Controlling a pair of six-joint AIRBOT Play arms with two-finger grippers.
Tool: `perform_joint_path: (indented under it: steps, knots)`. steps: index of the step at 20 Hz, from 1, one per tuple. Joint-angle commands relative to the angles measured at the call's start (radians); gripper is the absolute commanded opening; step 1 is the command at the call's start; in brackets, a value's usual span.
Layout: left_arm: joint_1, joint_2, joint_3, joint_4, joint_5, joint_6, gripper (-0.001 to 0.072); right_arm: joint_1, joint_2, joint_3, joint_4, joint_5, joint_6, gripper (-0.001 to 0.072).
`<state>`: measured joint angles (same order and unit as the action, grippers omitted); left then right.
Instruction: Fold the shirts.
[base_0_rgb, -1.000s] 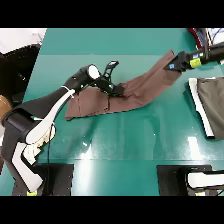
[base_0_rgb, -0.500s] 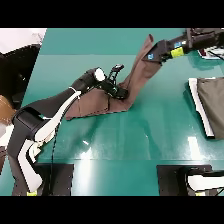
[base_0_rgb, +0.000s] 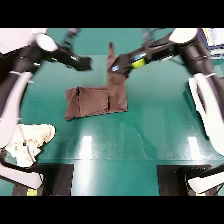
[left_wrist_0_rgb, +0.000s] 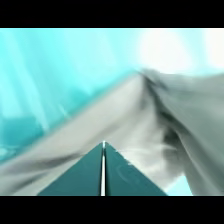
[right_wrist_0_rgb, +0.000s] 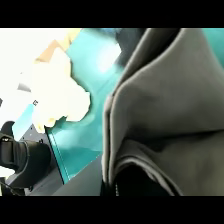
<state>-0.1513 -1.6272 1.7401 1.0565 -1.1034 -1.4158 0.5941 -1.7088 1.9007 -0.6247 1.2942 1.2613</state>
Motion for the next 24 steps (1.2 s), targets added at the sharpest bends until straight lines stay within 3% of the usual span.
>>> perform_joint_path:
  steps: [1,2,3,5,6,7,8,9,15,17,19,24]
  knots:
    - [0.183,0.155,0.001,0.019,-0.014,0.022,0.0023,0.168,-0.137,0.074,0.002,-0.148,-0.048,0.0017]
    - [0.219,0.181,0.001,0.019,-0.016,0.021,0.0023,0.206,-0.197,0.13,0.0,-0.158,-0.049,0.002]
    - [0.253,0.205,0.001,0.019,-0.025,0.021,0.0023,0.241,-0.257,0.182,-0.006,-0.178,-0.051,0.0117]
    - [0.296,0.233,0.001,0.019,-0.061,0.021,0.0022,0.285,-0.32,0.204,-0.004,-0.234,-0.059,0.0643]
    - [0.307,0.24,0.001,0.018,-0.082,0.021,0.0023,0.293,-0.323,0.177,-0.003,-0.252,-0.059,0.0689]
    - [0.312,0.241,0.001,0.019,-0.104,0.022,0.0023,0.285,-0.31,0.141,-0.005,-0.24,-0.059,0.0664]
    - [0.312,0.241,0.001,0.021,-0.121,0.022,0.0023,0.265,-0.287,0.106,-0.01,-0.211,-0.059,0.0553]
    - [0.31,0.241,0.001,0.019,-0.135,0.021,0.0023,0.234,-0.26,0.073,-0.033,-0.164,-0.058,0.051]
    - [0.309,0.241,0.001,0.012,-0.186,0.021,0.0022,-0.026,-0.025,-0.28,-0.27,-0.107,0.03,0.051]
    - [0.309,0.241,0.001,0.008,-0.188,0.021,0.0023,-0.125,0.027,-0.401,-0.258,-0.134,0.051,0.0514]
    - [0.309,0.241,0.0,-0.001,-0.187,0.021,0.0022,-0.195,0.034,-0.475,-0.247,-0.132,0.059,0.0676]
    - [0.309,0.241,0.0,-0.007,-0.187,0.021,0.0023,-0.216,-0.07,-0.535,-0.05,-0.169,0.023,0.0666]
